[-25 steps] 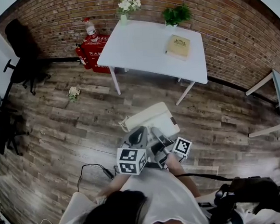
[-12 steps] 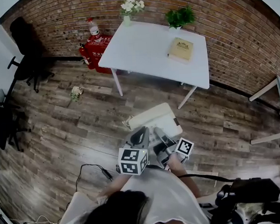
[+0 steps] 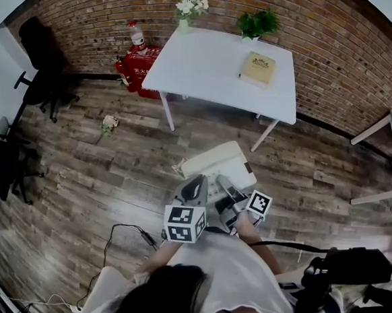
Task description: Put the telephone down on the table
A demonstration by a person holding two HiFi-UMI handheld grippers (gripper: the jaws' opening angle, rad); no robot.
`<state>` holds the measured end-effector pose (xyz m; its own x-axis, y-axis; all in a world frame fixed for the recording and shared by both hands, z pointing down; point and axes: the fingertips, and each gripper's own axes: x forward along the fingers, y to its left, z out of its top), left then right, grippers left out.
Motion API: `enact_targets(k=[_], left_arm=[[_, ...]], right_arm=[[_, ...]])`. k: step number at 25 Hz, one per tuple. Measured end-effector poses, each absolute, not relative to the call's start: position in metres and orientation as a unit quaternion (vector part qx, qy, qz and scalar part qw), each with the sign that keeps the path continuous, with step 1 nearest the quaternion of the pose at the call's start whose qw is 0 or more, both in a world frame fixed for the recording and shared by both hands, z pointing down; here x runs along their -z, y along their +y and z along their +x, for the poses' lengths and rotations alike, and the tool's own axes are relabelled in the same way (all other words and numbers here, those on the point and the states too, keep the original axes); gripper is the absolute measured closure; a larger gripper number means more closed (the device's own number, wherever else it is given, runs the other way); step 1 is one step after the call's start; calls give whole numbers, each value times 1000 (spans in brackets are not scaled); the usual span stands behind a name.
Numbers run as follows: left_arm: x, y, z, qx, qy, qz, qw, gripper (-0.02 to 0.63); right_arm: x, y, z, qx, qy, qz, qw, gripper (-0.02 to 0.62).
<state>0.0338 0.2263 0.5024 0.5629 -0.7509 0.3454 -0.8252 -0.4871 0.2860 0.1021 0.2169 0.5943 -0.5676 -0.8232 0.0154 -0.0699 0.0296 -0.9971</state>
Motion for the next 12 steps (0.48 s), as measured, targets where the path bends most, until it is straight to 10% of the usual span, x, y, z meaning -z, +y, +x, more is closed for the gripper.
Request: enact_targets(k=[12], left_arm=[[-506,201,27,-82,-459,858,217,563]], right_arm=[[-595,194,100,597,650,-354,310,371]])
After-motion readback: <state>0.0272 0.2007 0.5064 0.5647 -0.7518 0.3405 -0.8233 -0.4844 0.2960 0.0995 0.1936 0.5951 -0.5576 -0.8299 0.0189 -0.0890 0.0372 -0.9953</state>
